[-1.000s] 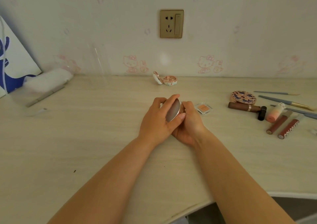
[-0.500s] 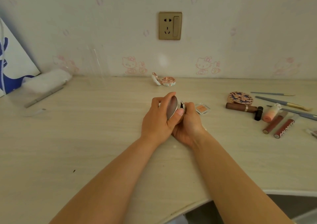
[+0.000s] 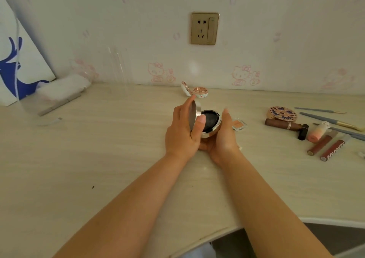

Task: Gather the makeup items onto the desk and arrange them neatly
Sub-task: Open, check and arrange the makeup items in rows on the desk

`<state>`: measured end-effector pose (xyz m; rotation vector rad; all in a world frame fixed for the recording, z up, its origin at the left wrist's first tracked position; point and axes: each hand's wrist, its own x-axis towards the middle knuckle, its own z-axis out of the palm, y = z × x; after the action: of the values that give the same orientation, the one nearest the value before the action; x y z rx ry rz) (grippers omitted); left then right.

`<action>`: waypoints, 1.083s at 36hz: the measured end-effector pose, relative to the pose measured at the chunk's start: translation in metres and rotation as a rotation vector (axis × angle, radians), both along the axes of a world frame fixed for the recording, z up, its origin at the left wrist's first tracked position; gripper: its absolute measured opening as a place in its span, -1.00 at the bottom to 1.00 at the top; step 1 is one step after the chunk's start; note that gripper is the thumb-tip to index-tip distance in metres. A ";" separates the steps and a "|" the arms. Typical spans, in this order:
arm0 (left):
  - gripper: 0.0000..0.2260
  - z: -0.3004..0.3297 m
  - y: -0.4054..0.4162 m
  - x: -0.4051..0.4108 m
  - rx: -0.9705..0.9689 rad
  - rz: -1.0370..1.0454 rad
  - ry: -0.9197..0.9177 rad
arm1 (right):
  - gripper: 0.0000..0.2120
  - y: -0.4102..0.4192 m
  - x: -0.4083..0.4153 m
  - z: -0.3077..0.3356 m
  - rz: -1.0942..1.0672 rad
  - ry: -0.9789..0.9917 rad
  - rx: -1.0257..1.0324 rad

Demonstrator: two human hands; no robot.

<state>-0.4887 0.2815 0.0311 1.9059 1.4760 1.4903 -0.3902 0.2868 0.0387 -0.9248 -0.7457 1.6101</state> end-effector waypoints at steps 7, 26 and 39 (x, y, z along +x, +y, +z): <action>-0.21 0.000 0.000 0.000 -0.004 0.010 0.000 | -0.57 0.002 -0.002 -0.004 -0.165 -0.268 0.019; -0.35 0.007 0.001 0.000 -0.145 0.048 -0.189 | -0.61 0.005 0.003 -0.001 -0.180 -0.064 -0.078; -0.58 0.033 0.028 0.003 -0.445 -0.108 -0.152 | -0.62 0.021 0.027 0.016 -0.251 -0.116 -0.060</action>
<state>-0.4860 0.3098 0.0643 1.5451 1.4610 1.1156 -0.3629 0.3077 0.0551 -1.1172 -0.6357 1.3738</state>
